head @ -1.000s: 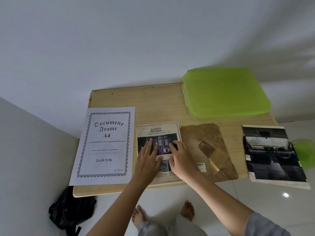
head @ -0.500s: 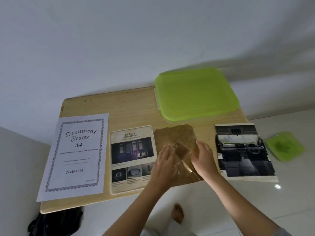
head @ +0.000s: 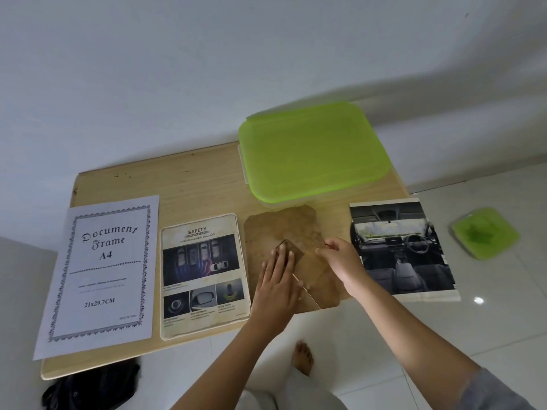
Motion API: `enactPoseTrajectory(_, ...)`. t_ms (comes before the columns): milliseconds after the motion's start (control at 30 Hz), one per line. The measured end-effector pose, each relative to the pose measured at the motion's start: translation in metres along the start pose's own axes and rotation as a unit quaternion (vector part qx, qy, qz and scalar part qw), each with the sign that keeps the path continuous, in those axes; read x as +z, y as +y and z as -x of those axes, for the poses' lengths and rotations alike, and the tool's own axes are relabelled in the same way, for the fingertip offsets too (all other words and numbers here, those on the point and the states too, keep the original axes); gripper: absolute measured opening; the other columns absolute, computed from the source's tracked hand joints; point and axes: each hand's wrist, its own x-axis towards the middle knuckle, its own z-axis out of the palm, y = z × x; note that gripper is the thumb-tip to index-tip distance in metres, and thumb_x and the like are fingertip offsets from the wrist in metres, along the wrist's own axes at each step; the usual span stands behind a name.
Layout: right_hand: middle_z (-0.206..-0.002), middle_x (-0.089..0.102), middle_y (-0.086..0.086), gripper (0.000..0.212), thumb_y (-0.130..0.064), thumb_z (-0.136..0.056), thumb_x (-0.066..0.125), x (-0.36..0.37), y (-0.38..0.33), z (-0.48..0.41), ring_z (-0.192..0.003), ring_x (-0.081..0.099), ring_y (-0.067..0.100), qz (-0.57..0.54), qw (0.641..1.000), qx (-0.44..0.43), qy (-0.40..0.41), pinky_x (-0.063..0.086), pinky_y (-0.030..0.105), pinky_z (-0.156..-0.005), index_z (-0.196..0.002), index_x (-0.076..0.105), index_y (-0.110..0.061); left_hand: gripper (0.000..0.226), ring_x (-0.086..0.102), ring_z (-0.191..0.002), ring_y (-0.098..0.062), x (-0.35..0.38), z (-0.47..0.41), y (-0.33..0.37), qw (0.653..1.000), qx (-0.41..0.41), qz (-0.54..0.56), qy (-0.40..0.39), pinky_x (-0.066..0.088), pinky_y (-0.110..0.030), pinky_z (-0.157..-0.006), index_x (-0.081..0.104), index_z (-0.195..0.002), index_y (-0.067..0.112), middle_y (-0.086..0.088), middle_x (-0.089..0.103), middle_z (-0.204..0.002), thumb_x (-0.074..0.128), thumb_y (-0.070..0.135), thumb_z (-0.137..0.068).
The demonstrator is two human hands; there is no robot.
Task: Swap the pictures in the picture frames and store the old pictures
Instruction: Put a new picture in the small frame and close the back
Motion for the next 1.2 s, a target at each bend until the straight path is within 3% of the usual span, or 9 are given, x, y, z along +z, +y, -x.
enactPoseTrajectory(167, -0.102, 0.064, 0.009, 0.011, -0.016, -0.09, 0.055, 0.004, 0.006, 0.006, -0.091, 0.063, 0.028, -0.111, 0.994, 0.005, -0.019, 0.051, 0.045, -0.085, -0.091, 0.053, -0.026, 0.061, -0.01, -0.144, -0.01, -0.002, 0.003, 0.0, 0.999, 0.024, 0.039, 0.021, -0.002, -0.033, -0.116, 0.003, -0.148, 0.022, 0.001, -0.001, -0.157, 0.011, 0.054, -0.096)
enactPoseTrajectory(300, -0.096, 0.066, 0.01, 0.017, -0.009, -0.091, 0.054, -0.004, 0.006, 0.017, -0.084, 0.064, 0.023, -0.178, 0.984, -0.015, -0.007, 0.051, 0.041, -0.081, -0.092, 0.054, -0.026, 0.063, -0.004, -0.144, -0.011, -0.007, 0.002, 0.004, 0.997, 0.035, 0.046, 0.041, 0.0, -0.03, -0.117, 0.002, -0.148, 0.029, 0.0, 0.003, -0.157, 0.018, 0.059, -0.095)
enactPoseTrajectory(433, -0.097, 0.066, 0.008, 0.02, -0.007, -0.091, 0.053, -0.016, 0.01, 0.028, -0.094, 0.062, 0.026, -0.21, 0.976, -0.019, 0.046, 0.049, 0.043, -0.088, -0.108, 0.054, -0.019, 0.076, -0.006, -0.144, -0.017, -0.017, 0.002, 0.016, 0.998, 0.021, 0.017, 0.056, 0.001, -0.034, -0.118, 0.009, -0.149, 0.022, -0.004, 0.002, -0.157, 0.018, 0.069, -0.09)
enactPoseTrajectory(567, -0.104, 0.064, 0.013, 0.021, -0.007, -0.09, 0.053, -0.018, 0.016, 0.045, -0.094, 0.061, 0.027, -0.235, 0.966, -0.009, 0.103, 0.048, 0.045, -0.09, -0.107, 0.054, -0.019, 0.096, -0.024, -0.141, -0.018, -0.033, 0.007, 0.017, 0.998, -0.017, 0.044, 0.031, -0.005, -0.036, -0.114, -0.004, -0.148, 0.024, -0.005, -0.021, -0.154, 0.015, 0.084, -0.075)
enactPoseTrajectory(633, -0.107, 0.063, 0.013, 0.021, -0.008, -0.09, 0.054, -0.011, 0.018, 0.055, -0.099, 0.06, 0.029, -0.244, 0.963, -0.002, 0.114, 0.048, 0.048, -0.091, -0.1, 0.054, -0.026, 0.106, -0.029, -0.139, -0.018, -0.045, 0.013, 0.013, 0.996, -0.043, 0.077, 0.004, 0.001, -0.035, -0.112, -0.013, -0.146, 0.028, -0.002, -0.034, -0.149, 0.021, 0.088, -0.066)
enactPoseTrajectory(767, -0.119, 0.058, 0.011, 0.024, -0.011, -0.089, 0.056, 0.024, 0.015, 0.075, -0.108, 0.057, 0.029, -0.251, 0.96, 0.0, 0.12, 0.045, 0.051, -0.096, -0.094, 0.054, -0.034, 0.118, -0.014, -0.143, -0.019, -0.071, 0.037, -0.011, 0.986, -0.081, 0.14, -0.036, 0.018, -0.041, -0.114, -0.017, -0.146, 0.024, 0.002, -0.034, -0.15, 0.039, 0.084, -0.061)
enactPoseTrajectory(900, -0.107, 0.063, 0.009, 0.022, -0.008, -0.089, 0.056, 0.08, 0.003, 0.087, -0.1, 0.06, 0.026, -0.243, 0.965, -0.013, 0.098, 0.048, 0.044, -0.092, -0.097, 0.054, -0.029, 0.128, -0.008, -0.144, -0.015, -0.088, 0.065, -0.064, 0.973, -0.117, 0.197, -0.028, 0.015, -0.042, -0.116, -0.02, -0.146, 0.019, 0.008, -0.021, -0.154, 0.05, 0.082, -0.059)
enactPoseTrajectory(1033, -0.094, 0.063, 0.002, 0.026, -0.008, -0.089, 0.056, 0.141, -0.014, 0.091, -0.083, 0.061, 0.015, -0.183, 0.978, -0.063, 0.082, 0.047, 0.022, -0.067, -0.113, 0.053, -0.015, 0.129, -0.005, -0.144, -0.012, -0.106, 0.088, -0.111, 0.961, -0.172, 0.219, 0.01, 0.012, -0.039, -0.117, -0.015, -0.147, 0.016, 0.006, -0.015, -0.156, 0.056, 0.077, -0.058)
enactPoseTrajectory(1200, -0.1, 0.06, 0.004, 0.027, -0.009, -0.089, 0.057, 0.19, -0.027, 0.089, -0.089, 0.057, 0.016, -0.078, 0.983, -0.139, 0.097, 0.042, 0.013, -0.066, -0.115, 0.052, -0.013, 0.128, -0.007, -0.144, -0.014, -0.117, 0.096, -0.149, 0.95, -0.218, 0.223, 0.026, 0.009, -0.039, -0.118, -0.012, -0.147, 0.014, 0.003, -0.013, -0.156, 0.063, 0.071, -0.062)
